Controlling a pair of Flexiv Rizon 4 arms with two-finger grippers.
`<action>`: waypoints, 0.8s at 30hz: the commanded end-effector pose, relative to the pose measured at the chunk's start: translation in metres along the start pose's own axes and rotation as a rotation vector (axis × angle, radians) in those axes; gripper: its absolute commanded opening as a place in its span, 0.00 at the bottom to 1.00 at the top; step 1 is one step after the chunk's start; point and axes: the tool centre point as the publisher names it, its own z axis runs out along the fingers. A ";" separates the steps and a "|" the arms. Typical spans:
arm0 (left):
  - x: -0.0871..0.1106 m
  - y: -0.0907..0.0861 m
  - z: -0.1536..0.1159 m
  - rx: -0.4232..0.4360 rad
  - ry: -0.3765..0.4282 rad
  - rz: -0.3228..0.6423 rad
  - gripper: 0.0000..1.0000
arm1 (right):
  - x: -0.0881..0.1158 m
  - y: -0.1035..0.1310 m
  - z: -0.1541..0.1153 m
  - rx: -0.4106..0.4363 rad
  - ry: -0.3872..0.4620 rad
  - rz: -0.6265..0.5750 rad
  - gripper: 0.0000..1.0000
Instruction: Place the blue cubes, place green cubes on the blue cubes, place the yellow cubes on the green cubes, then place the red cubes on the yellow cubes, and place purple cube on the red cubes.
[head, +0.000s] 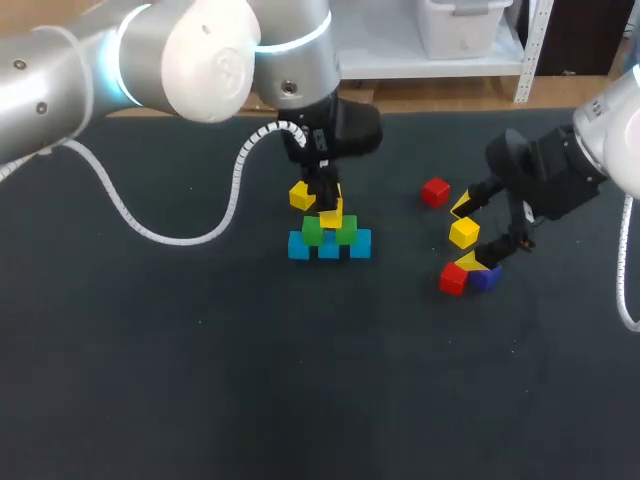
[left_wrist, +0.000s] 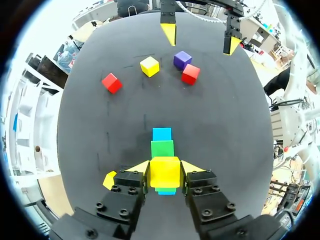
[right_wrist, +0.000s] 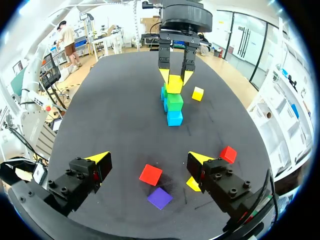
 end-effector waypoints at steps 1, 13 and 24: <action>0.000 0.001 0.002 0.004 0.001 0.000 0.00 | 0.001 -0.001 0.001 -0.001 -0.003 -0.001 1.00; 0.001 0.004 0.003 0.007 0.003 -0.006 0.00 | 0.001 -0.001 0.001 -0.001 -0.003 -0.001 1.00; 0.001 0.006 0.004 0.010 -0.001 -0.010 0.00 | 0.001 -0.001 0.001 -0.001 -0.003 -0.001 1.00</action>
